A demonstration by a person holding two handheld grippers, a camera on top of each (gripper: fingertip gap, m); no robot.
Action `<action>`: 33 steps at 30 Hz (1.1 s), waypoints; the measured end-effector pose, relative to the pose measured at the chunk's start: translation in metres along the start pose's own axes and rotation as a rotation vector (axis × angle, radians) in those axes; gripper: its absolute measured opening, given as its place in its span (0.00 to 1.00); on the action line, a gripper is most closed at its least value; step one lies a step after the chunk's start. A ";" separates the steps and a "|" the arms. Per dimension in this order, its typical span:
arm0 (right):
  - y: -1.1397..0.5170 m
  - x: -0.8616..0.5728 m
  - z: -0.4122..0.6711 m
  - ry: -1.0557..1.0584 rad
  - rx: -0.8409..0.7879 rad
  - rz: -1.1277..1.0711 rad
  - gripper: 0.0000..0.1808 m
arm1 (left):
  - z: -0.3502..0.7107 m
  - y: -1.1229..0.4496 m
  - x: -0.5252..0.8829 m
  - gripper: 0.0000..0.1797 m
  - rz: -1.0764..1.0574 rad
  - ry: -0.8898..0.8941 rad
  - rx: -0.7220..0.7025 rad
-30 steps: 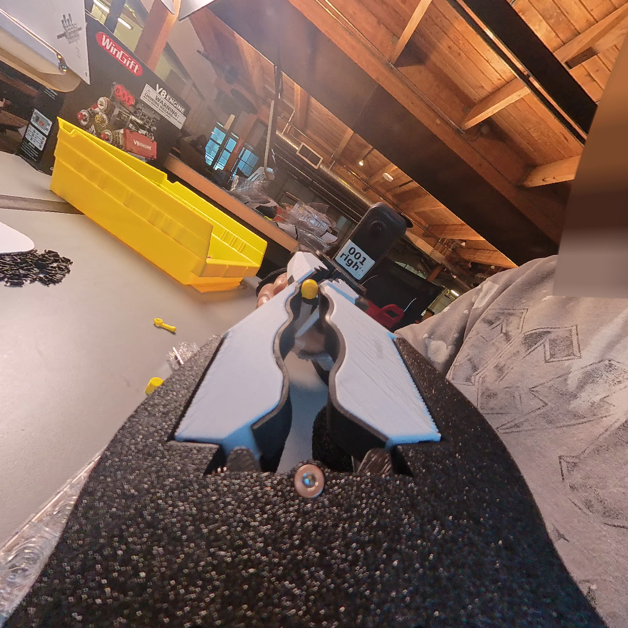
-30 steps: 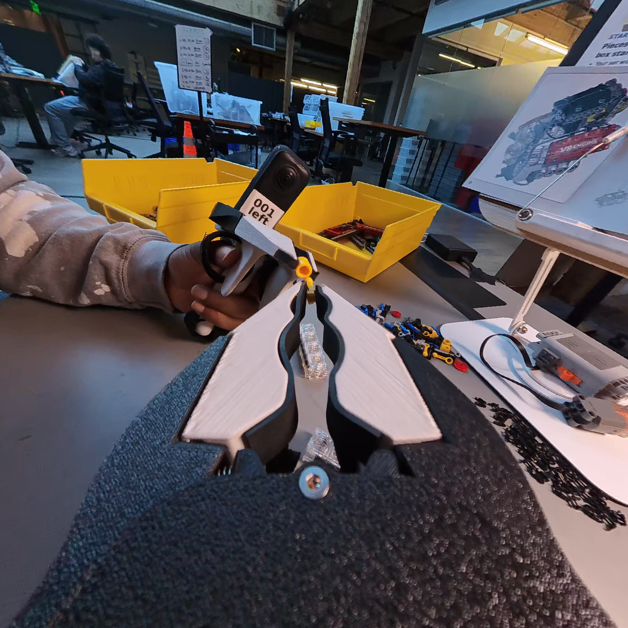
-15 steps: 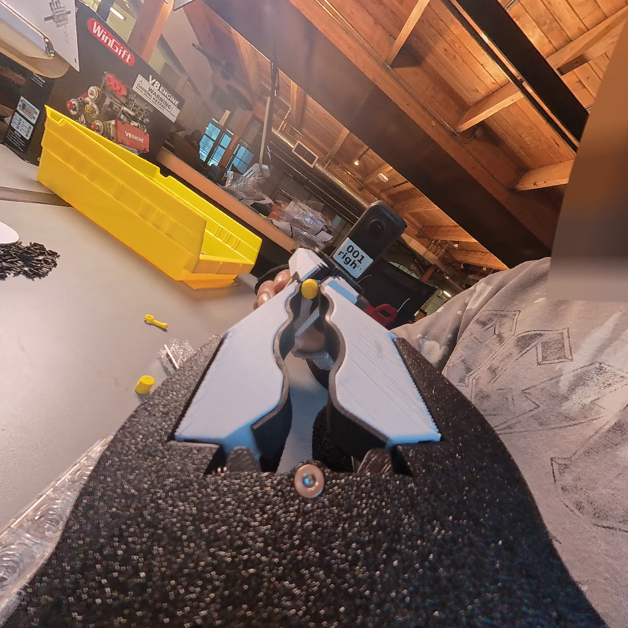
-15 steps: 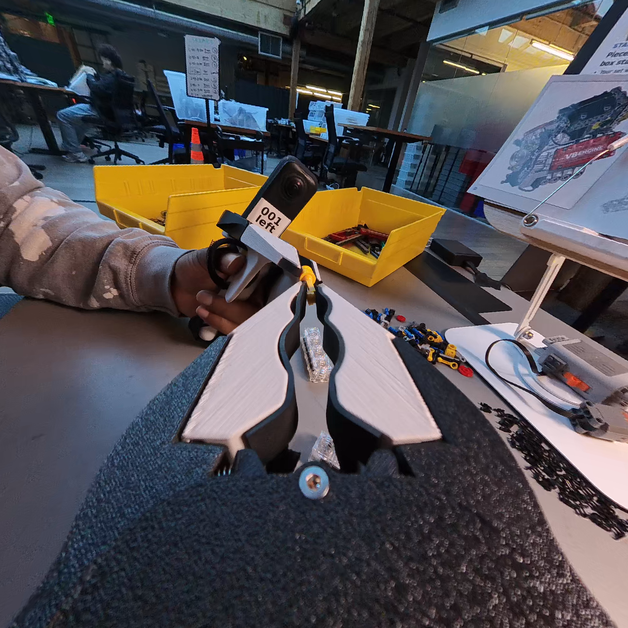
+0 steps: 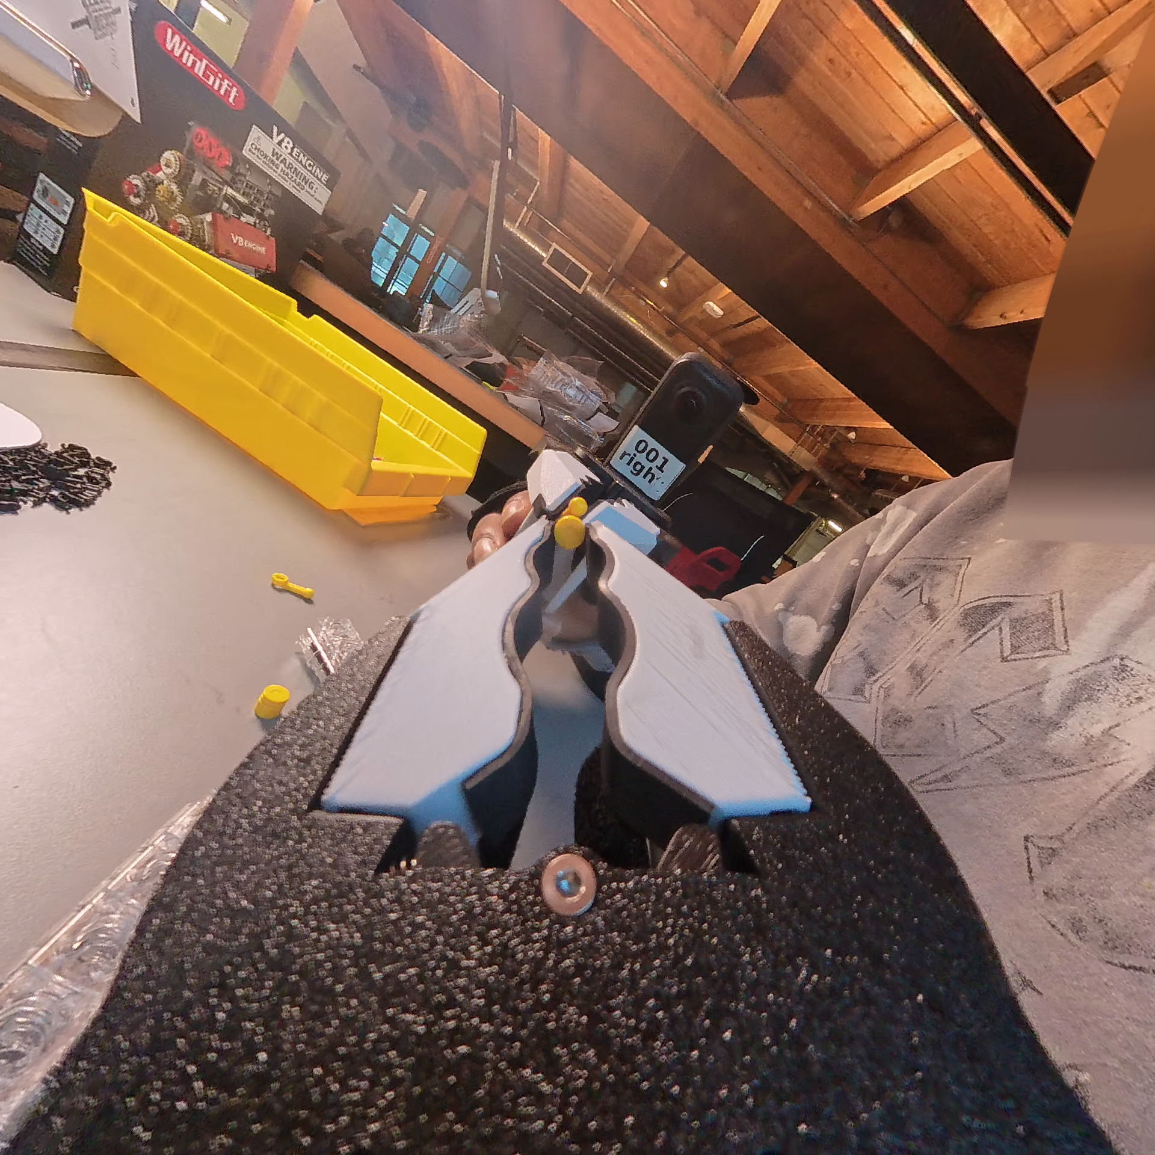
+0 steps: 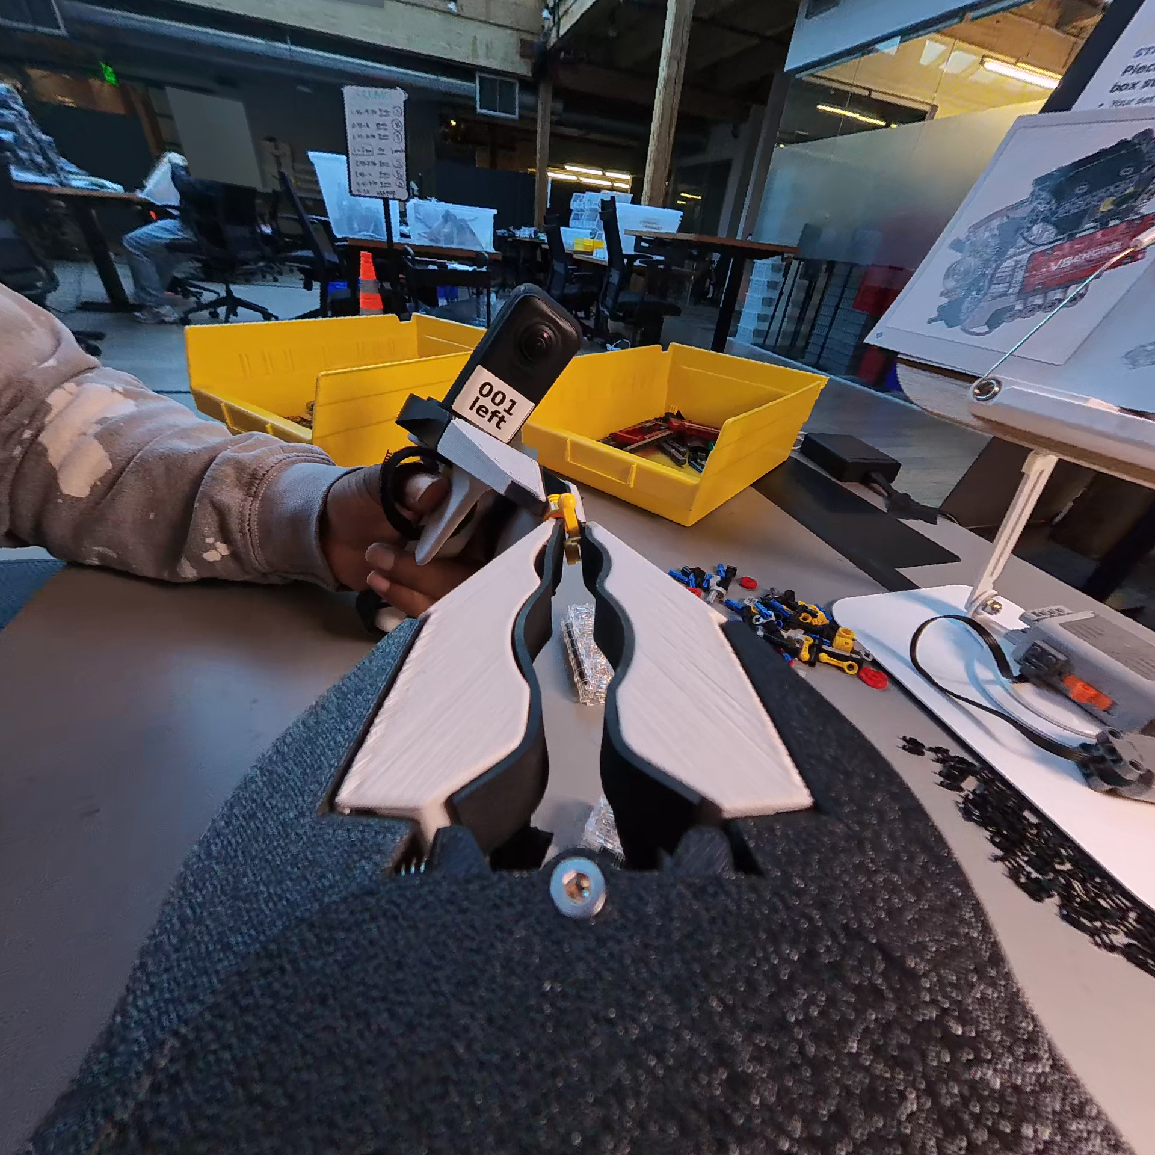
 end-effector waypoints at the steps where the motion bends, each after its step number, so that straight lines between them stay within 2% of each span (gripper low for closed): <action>1: 0.000 0.000 0.000 0.001 -0.001 0.001 0.02 | 0.000 0.000 0.000 0.03 0.000 0.001 0.001; 9: 0.002 0.001 0.004 -0.010 -0.027 0.008 0.02 | 0.001 0.001 0.001 0.03 0.006 0.001 0.001; 19: -0.002 0.003 -0.003 0.079 0.052 -0.031 0.02 | 0.003 0.003 -0.001 0.03 0.010 -0.038 0.007; 24: -0.003 0.005 -0.007 0.163 0.118 -0.069 0.02 | 0.002 0.003 -0.003 0.04 0.089 -0.219 0.136; 29: -0.006 0.009 -0.017 0.285 0.251 -0.097 0.02 | -0.006 0.006 -0.003 0.04 0.204 -0.442 0.371; 33: -0.009 0.010 -0.020 0.294 0.291 -0.122 0.02 | -0.009 0.007 -0.001 0.04 0.234 -0.442 0.409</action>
Point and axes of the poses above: each gripper's, where its closed fingertips meet, y back along the fingers, z out of its top, x = y × z across the jaws, the point moved 7 cm from there along y, back along the fingers, and after that the axes turned 10 degrees about -y, right-handed, at the moved point
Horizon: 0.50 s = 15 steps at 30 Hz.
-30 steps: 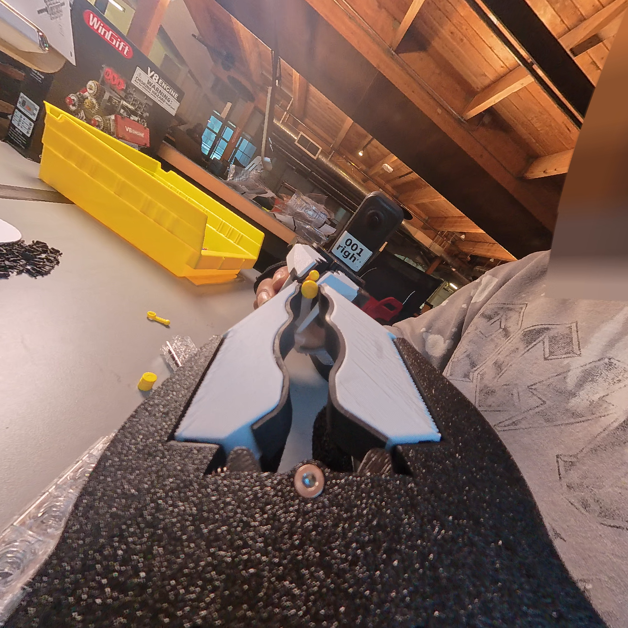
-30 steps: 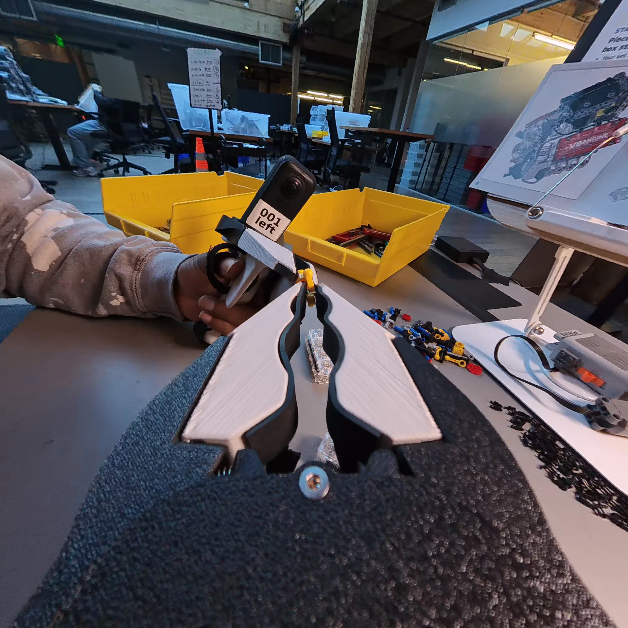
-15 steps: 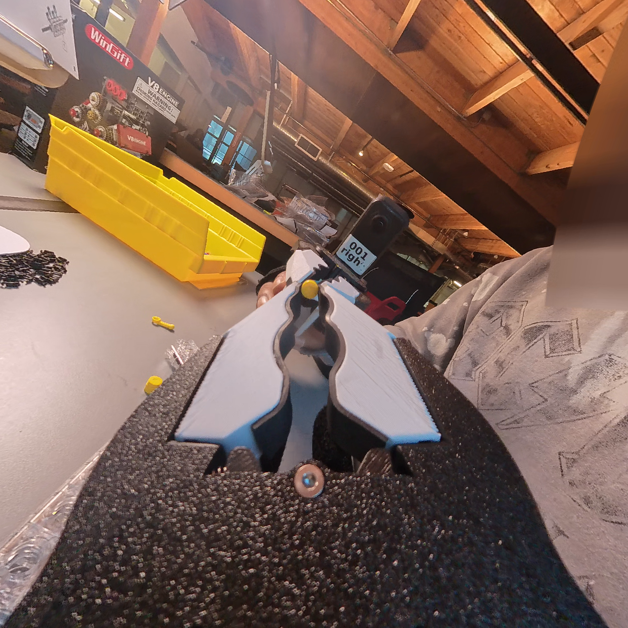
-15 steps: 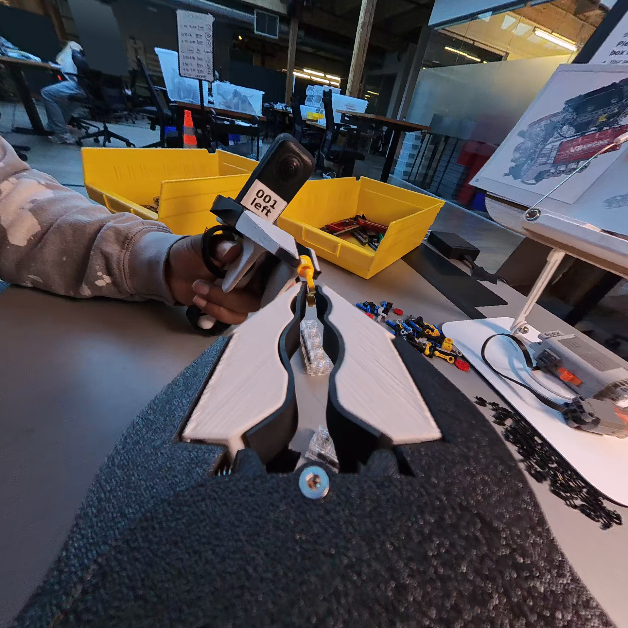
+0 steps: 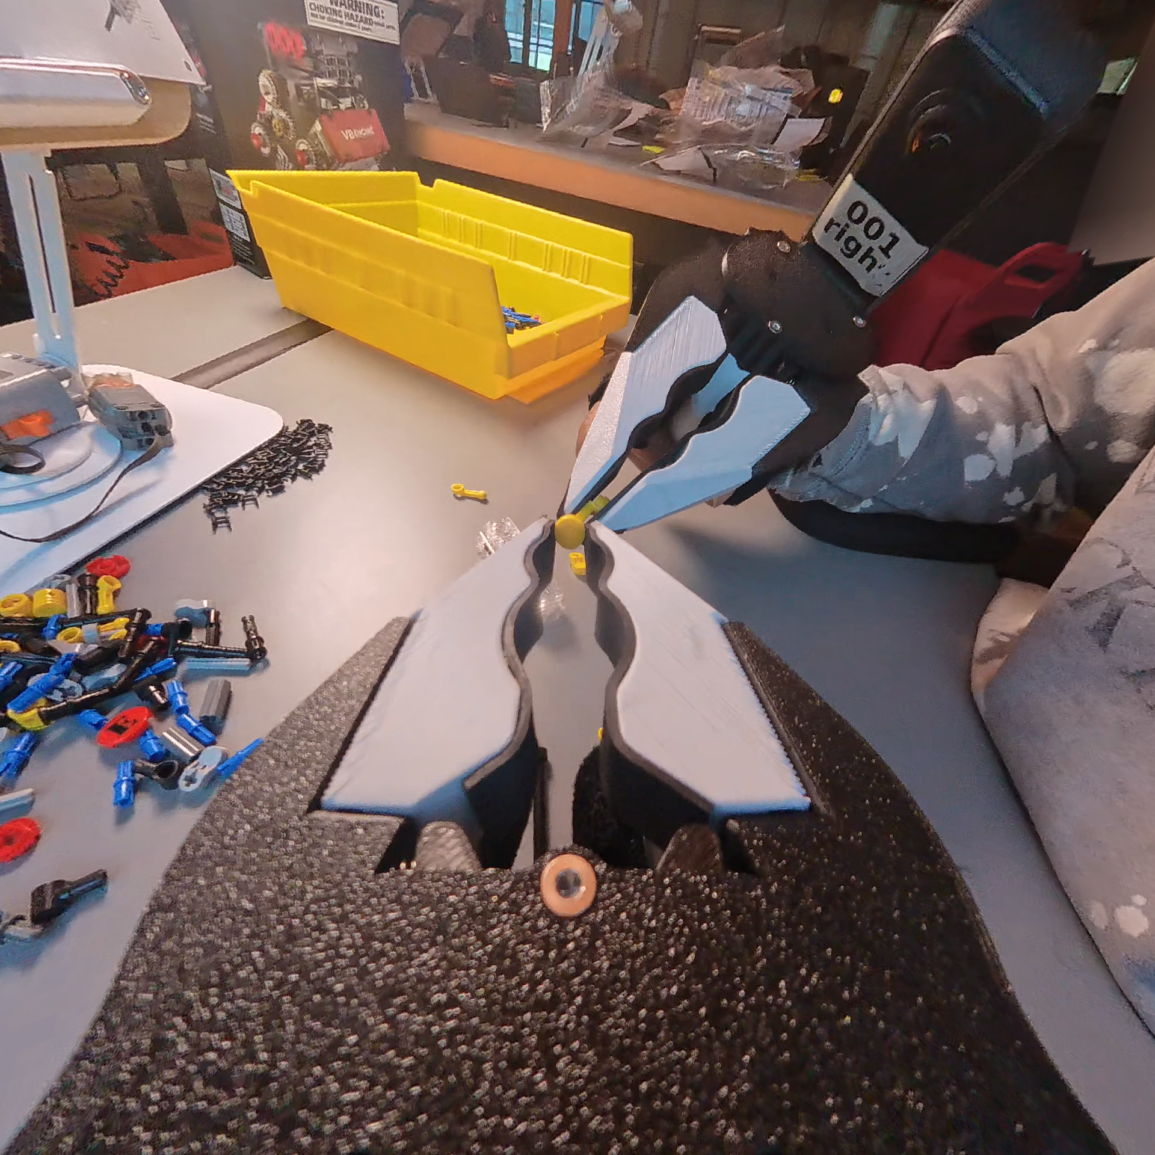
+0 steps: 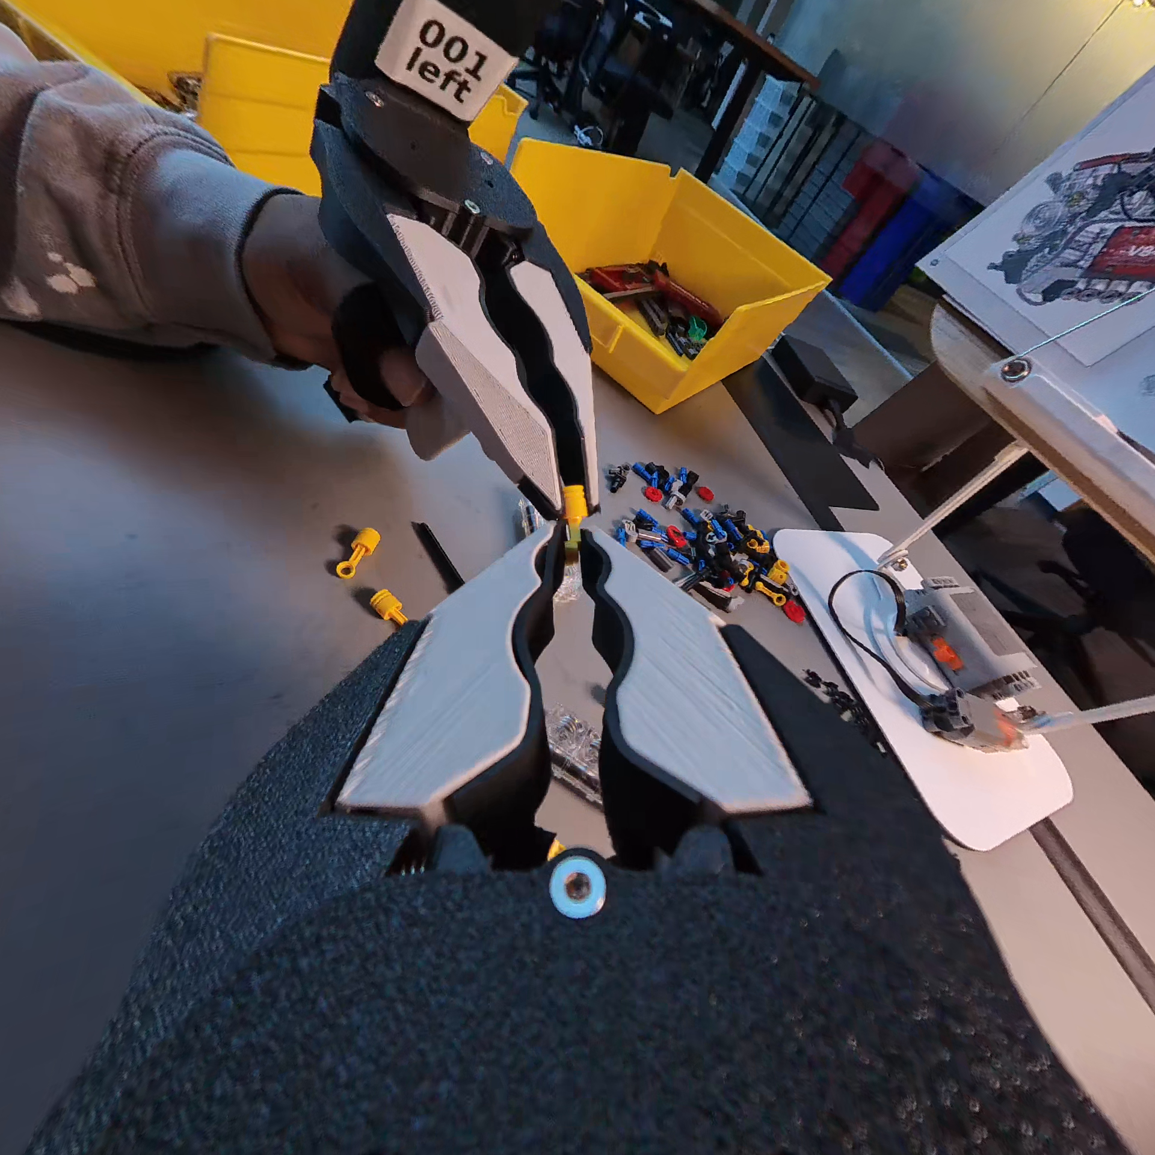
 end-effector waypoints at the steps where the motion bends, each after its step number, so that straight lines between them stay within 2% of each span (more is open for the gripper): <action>1: 0.000 0.001 0.000 -0.008 -0.009 0.007 0.01 | 0.000 0.000 0.000 0.04 -0.015 0.018 -0.008; 3: 0.001 0.002 0.000 -0.020 -0.022 0.030 0.01 | -0.001 0.001 0.000 0.04 -0.051 0.058 -0.026; 9: 0.010 0.001 0.011 -0.123 -0.158 0.086 0.01 | 0.005 0.003 -0.001 0.04 -0.187 0.299 -0.219; 15: 0.014 0.000 0.022 -0.089 -0.228 0.006 0.01 | 0.008 0.001 -0.001 0.03 -0.261 0.563 -0.433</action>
Point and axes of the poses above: each gripper's, where its closed fingertips meet, y back along the fingers, z out of its top, x = y × z across the jaws, the point moved 7 cm from there along y, back along the fingers, and after that the axes turned 10 degrees about -y, right-handed, at the moved point
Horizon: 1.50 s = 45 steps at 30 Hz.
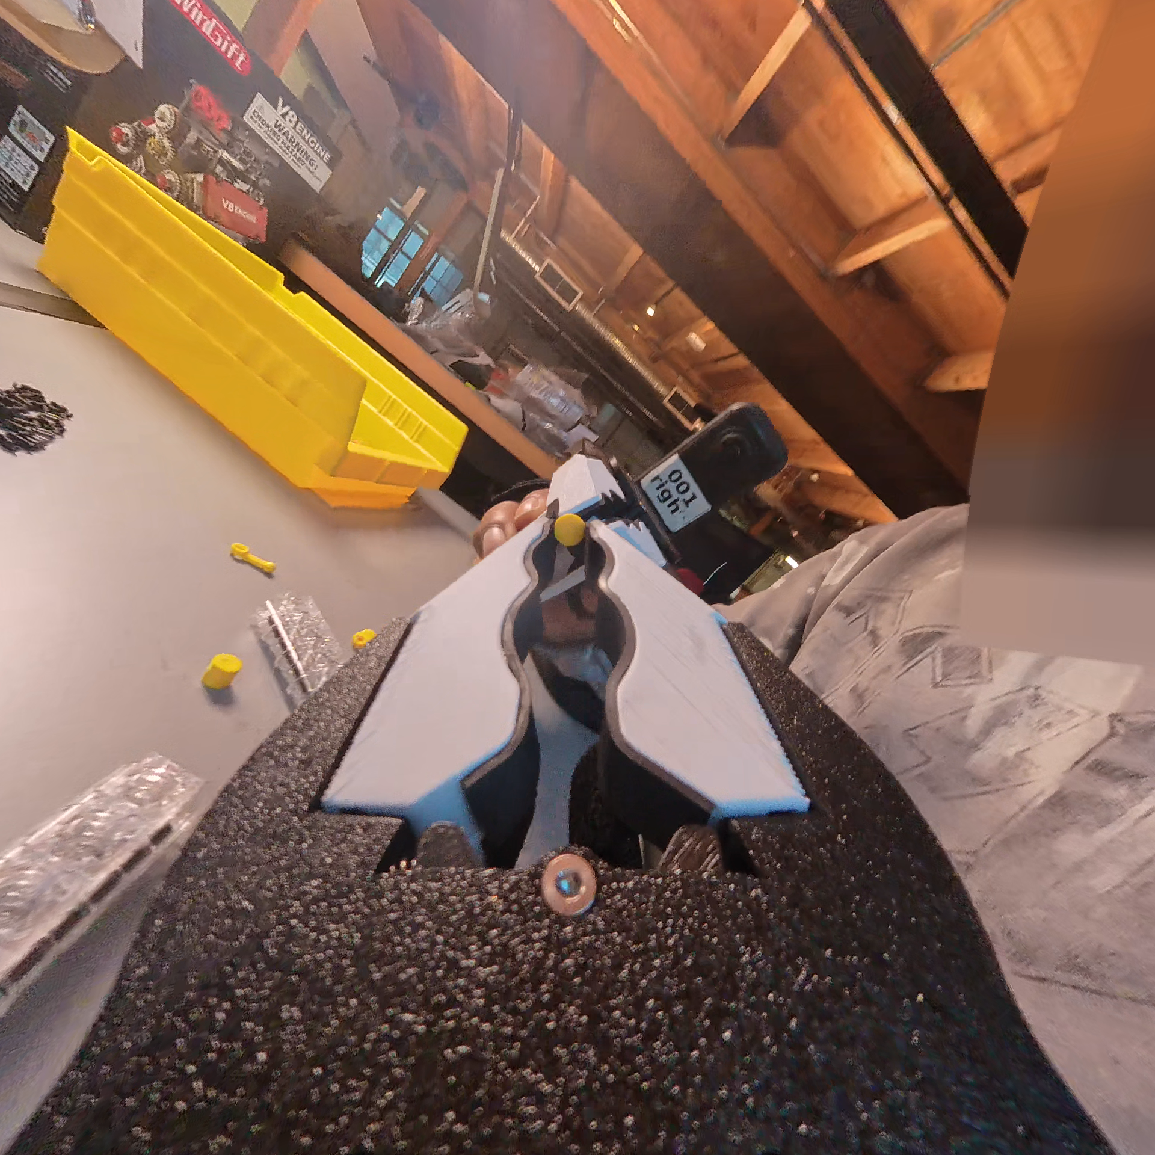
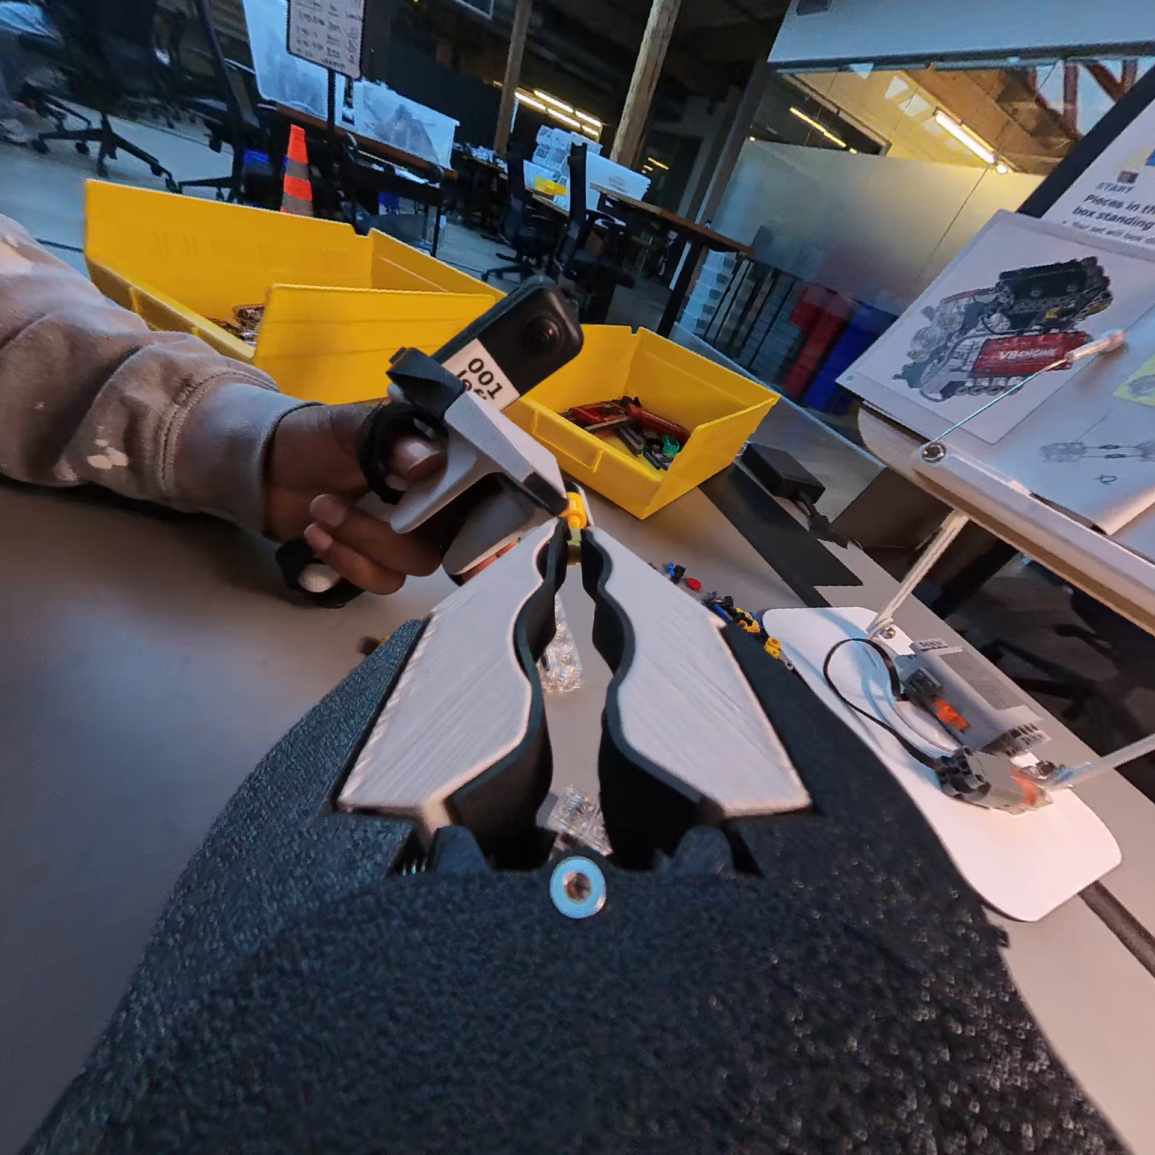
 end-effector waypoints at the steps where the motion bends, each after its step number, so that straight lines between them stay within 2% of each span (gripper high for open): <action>1: 0.000 0.000 0.000 0.020 0.005 -0.013 0.01 | -0.001 0.000 0.001 0.03 -0.004 0.026 -0.018; 5: -0.001 0.003 0.001 0.061 0.007 -0.026 0.01 | -0.002 -0.003 -0.001 0.03 -0.060 0.111 -0.065; 6: -0.004 0.006 -0.005 0.093 0.057 -0.017 0.01 | -0.005 -0.007 -0.005 0.03 -0.081 0.118 -0.036; 10: 0.000 0.006 0.009 0.175 -0.003 -0.080 0.01 | 0.008 -0.016 -0.018 0.03 -0.030 -0.033 0.012; 14: -0.006 0.002 -0.006 0.186 0.133 -0.082 0.01 | 0.001 -0.009 -0.006 0.03 0.074 -0.066 0.086; 18: -0.009 -0.004 -0.020 0.171 0.242 -0.092 0.02 | -0.002 -0.005 0.002 0.04 0.216 -0.280 0.275; 20: -0.008 -0.008 -0.026 0.154 0.288 -0.070 0.02 | -0.008 -0.001 0.008 0.04 0.262 -0.310 0.367; 23: -0.004 -0.015 -0.042 0.135 0.373 -0.028 0.03 | -0.034 0.001 0.019 0.04 0.319 -0.363 0.651; 26: 0.001 -0.023 -0.053 0.092 0.424 -0.005 0.03 | -0.063 0.000 0.024 0.04 0.382 -0.529 0.929; 28: 0.003 -0.028 -0.056 0.079 0.436 -0.011 0.03 | -0.073 -0.004 0.023 0.04 0.397 -0.617 1.014; 33: 0.003 -0.028 -0.057 0.065 0.438 -0.003 0.03 | -0.074 -0.005 0.022 0.04 0.407 -0.623 1.024; 37: 0.003 -0.025 -0.057 0.075 0.438 0.011 0.03 | -0.069 -0.004 0.021 0.10 0.374 -0.586 0.975; 40: 0.003 -0.023 -0.056 0.089 0.426 0.020 0.03 | -0.057 -0.002 0.021 0.10 0.357 -0.512 0.876; 45: -0.002 -0.014 -0.054 0.143 0.418 0.023 0.03 | -0.028 -0.001 0.016 0.09 0.299 -0.323 0.593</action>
Point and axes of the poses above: each gripper's, where its closed fingertips meet, y back along the fingers, z out of its top, x = y × z across the jaws, the point moved 7 cm from there along y, back along the fingers, and after that the axes turned 10 degrees about -y, right-handed, at the moved point
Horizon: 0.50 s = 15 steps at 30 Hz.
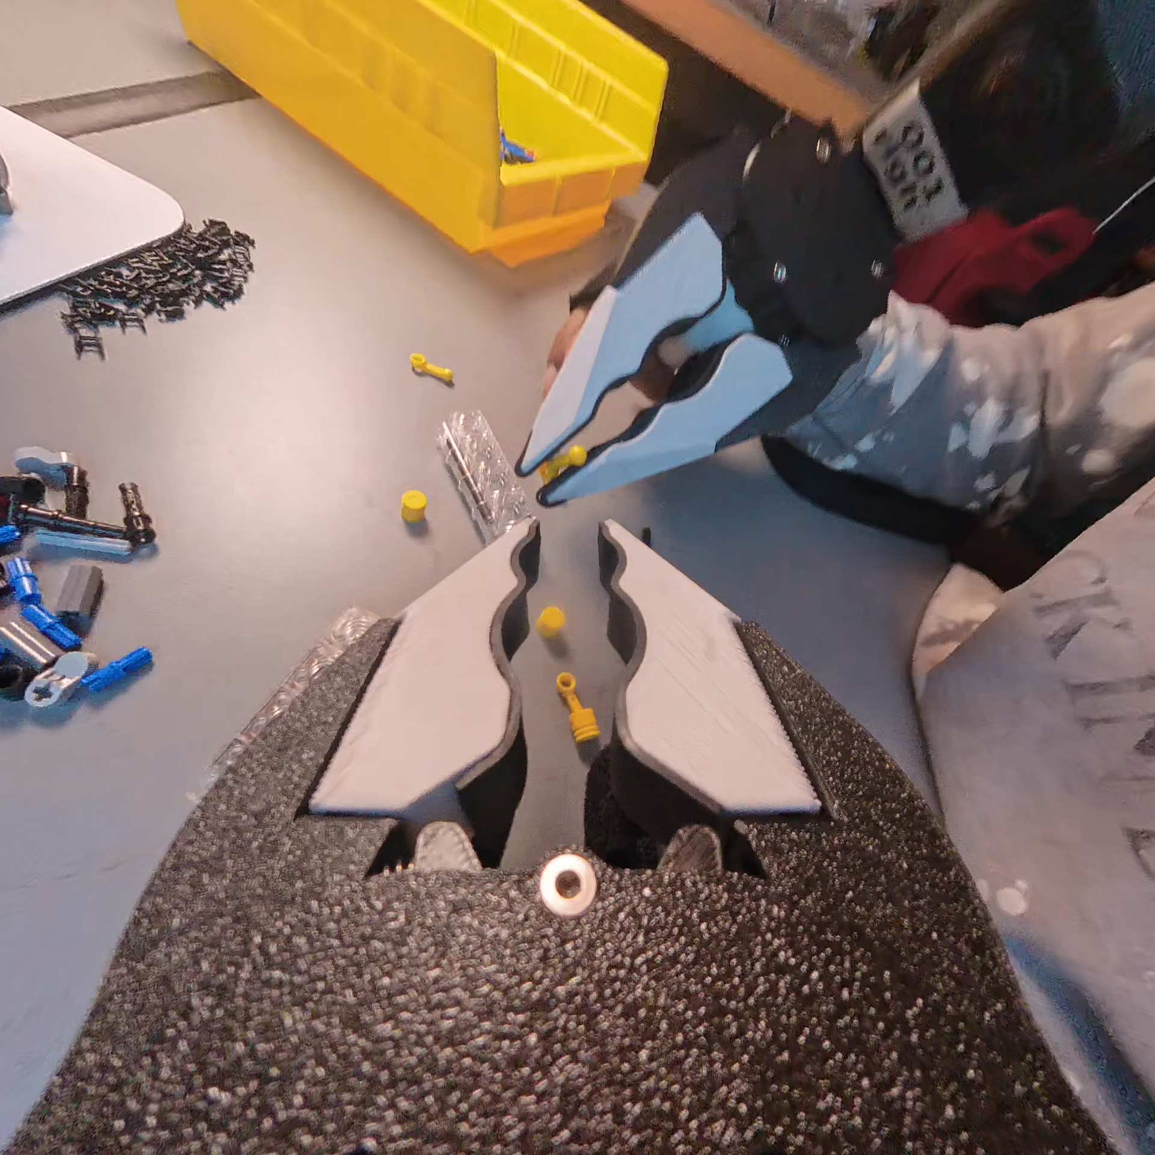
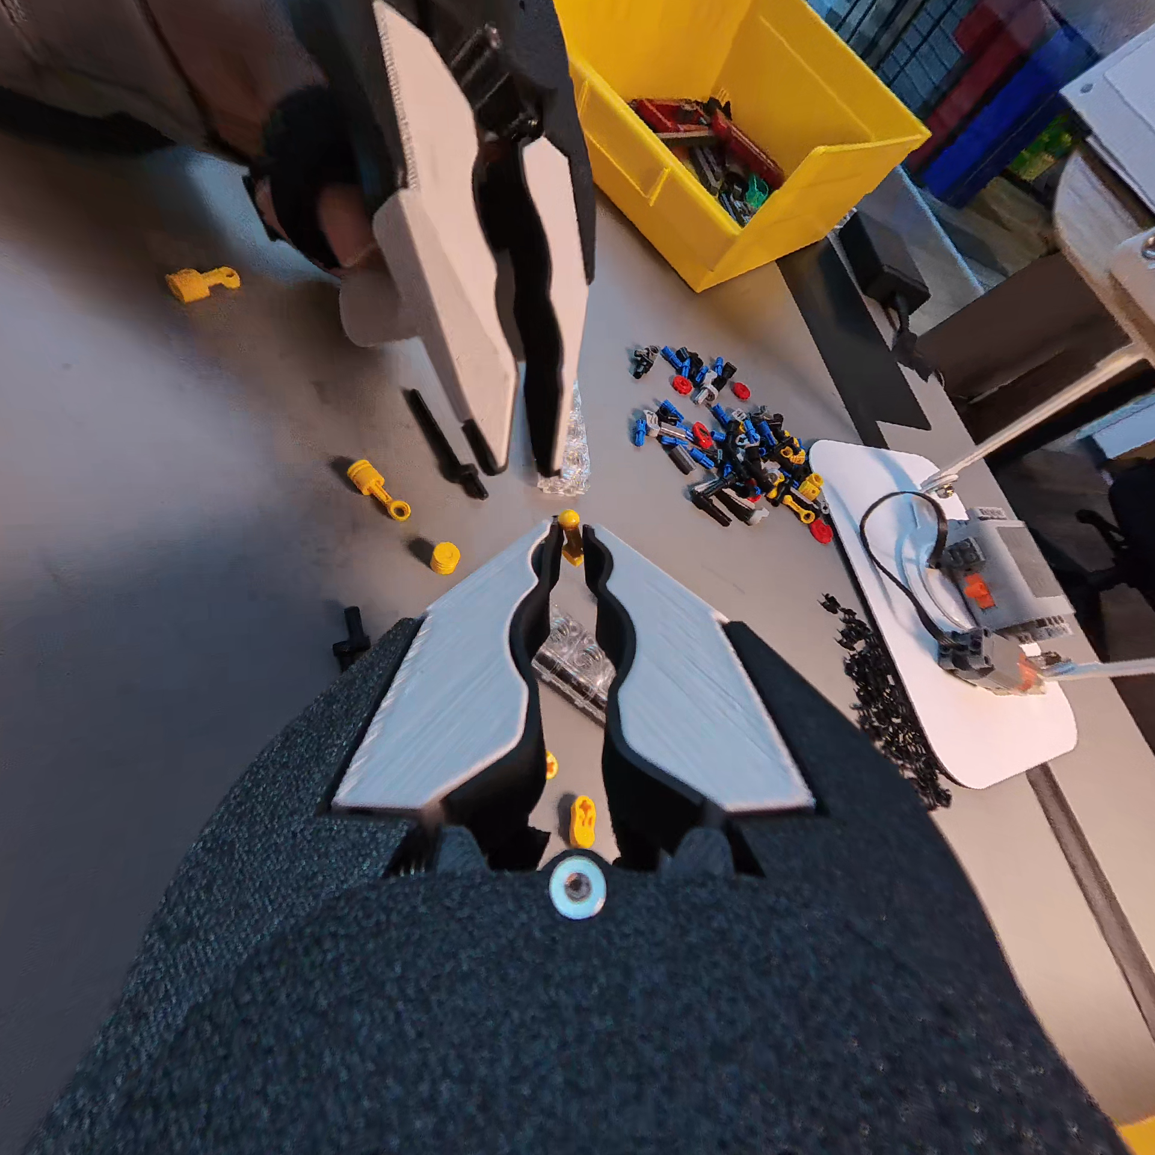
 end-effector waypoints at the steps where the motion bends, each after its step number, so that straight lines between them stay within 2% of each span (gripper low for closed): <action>1: -0.002 0.003 0.000 0.014 0.010 -0.005 0.03 | 0.002 0.001 0.001 0.09 -0.003 0.027 -0.031; 3: -0.007 0.007 0.000 0.044 0.040 -0.024 0.03 | 0.004 0.000 0.001 0.08 0.009 0.042 -0.062; 8: -0.016 0.013 0.002 0.103 0.121 -0.108 0.03 | 0.001 -0.006 0.001 0.08 0.050 0.075 -0.038; 15: -0.019 0.017 0.004 0.096 0.146 -0.132 0.03 | -0.003 -0.007 0.004 0.04 0.092 0.096 -0.005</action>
Point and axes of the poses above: each gripper's, where its closed fingertips meet, y back along the fingers, z out of its top, x = y × z across the jaws, the point moved 7 cm from there along y, back along the fingers, and after that the axes turned 10 degrees about -y, right-handed, at the moved point
